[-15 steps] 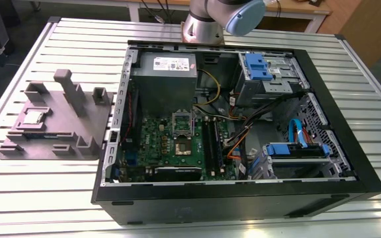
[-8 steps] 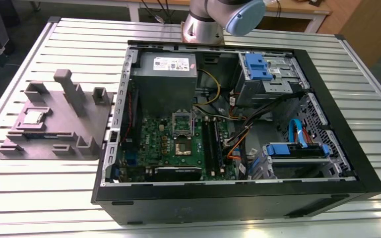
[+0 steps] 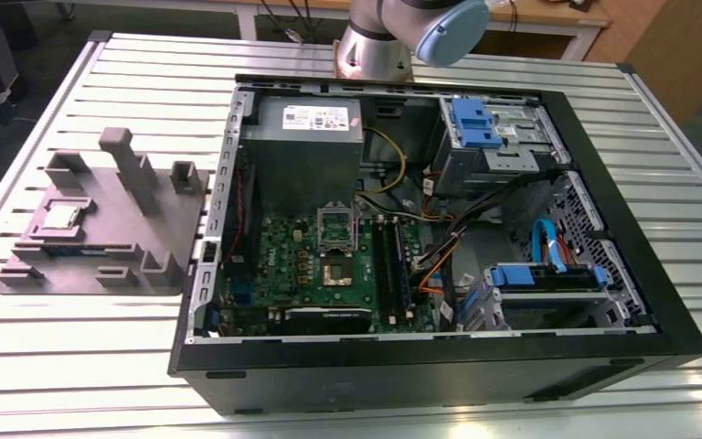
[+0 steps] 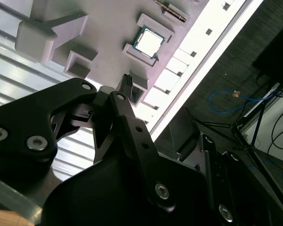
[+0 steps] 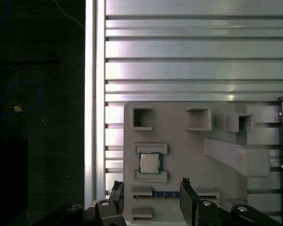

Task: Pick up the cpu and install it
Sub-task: 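Pick up the cpu and move it towards the insertion slot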

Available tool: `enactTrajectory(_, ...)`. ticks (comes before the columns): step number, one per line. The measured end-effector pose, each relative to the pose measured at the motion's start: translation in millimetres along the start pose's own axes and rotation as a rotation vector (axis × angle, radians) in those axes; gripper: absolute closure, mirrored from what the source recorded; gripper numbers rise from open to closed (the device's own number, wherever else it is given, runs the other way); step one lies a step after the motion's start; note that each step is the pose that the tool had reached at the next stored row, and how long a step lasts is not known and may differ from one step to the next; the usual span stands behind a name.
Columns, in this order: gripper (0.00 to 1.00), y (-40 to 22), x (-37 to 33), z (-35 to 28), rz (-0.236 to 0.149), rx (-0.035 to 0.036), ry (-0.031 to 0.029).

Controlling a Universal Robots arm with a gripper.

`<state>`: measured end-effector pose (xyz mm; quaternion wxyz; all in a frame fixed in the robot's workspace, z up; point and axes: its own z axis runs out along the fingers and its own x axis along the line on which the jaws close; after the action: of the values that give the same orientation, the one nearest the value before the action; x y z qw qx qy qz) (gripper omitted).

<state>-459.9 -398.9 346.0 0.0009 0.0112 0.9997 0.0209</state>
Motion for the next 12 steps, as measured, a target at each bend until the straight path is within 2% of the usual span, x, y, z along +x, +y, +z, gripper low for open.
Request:
enactTrajectory(10, 0.41, -0.1, 0.0, 1.4, 0.000, 0.0000, -0.0001)
enactTrajectory(11, 0.41, -0.4, 0.0, 10.1, -0.003, 0.0002, 0.0001)
enactTrajectory(12, 0.41, -0.4, 0.0, 10.5, -0.006, 0.0008, 0.0006)
